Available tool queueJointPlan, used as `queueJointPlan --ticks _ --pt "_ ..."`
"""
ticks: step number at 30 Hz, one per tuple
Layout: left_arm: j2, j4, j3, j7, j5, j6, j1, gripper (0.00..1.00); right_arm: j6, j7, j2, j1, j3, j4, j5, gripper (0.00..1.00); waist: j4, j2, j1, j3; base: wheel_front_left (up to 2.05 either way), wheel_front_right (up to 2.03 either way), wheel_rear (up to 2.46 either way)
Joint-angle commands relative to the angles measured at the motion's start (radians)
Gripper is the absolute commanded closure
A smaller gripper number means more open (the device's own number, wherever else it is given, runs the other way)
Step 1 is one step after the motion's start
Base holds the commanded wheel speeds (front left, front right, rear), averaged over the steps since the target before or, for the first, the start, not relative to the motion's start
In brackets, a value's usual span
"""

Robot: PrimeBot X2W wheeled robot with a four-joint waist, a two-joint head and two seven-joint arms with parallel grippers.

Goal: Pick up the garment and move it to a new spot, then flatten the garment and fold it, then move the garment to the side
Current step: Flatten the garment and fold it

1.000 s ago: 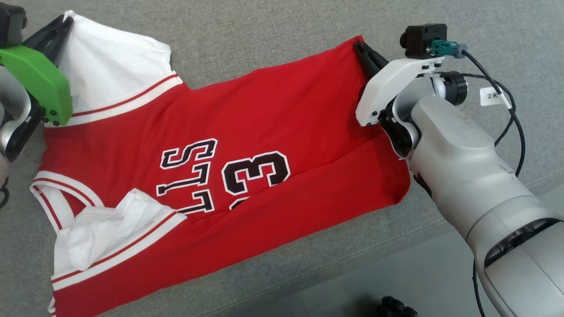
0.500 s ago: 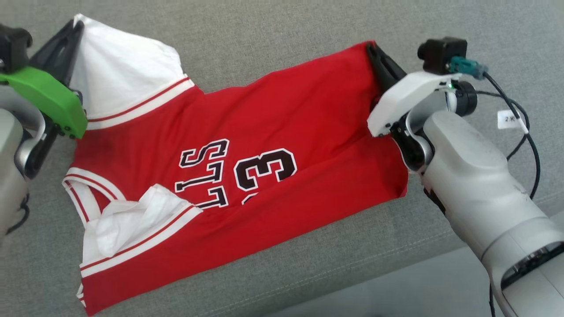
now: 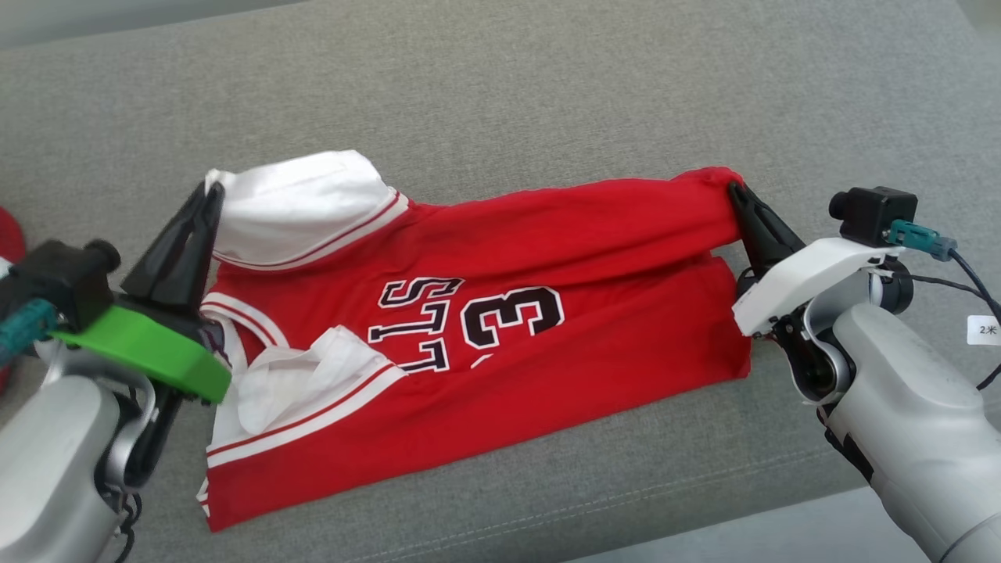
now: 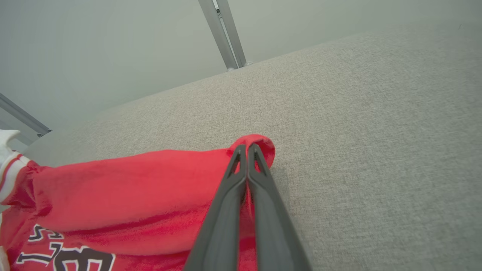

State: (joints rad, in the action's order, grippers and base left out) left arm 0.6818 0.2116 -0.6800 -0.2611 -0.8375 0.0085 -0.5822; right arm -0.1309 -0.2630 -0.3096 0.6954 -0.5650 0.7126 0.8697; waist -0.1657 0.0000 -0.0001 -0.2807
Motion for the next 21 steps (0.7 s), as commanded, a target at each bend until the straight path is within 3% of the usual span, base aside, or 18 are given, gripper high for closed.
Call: queueJointPlan --ticks 1,8,21 --pt "-0.006 -0.023 0.019 -0.003 0.021 0.01 0.039 1.0 0.0 -0.005 -0.005 -0.013 0.003 -0.01 0.012 1.0 0.032 0.0 0.0001 0.013 0.0 0.0 0.0" --pt "-0.083 -0.113 0.114 -0.003 0.111 -0.003 0.22 1.0 0.0 -0.004 -0.03 -0.064 0.021 -0.022 0.032 1.0 0.079 0.0 0.0001 0.023 0.0 0.0 0.0" --pt "-0.261 -0.053 0.223 -0.003 0.209 -0.068 0.428 1.0 0.0 -0.004 -0.053 -0.154 0.067 -0.03 0.059 1.0 0.114 0.0 0.0001 0.047 0.0 0.0 0.0"
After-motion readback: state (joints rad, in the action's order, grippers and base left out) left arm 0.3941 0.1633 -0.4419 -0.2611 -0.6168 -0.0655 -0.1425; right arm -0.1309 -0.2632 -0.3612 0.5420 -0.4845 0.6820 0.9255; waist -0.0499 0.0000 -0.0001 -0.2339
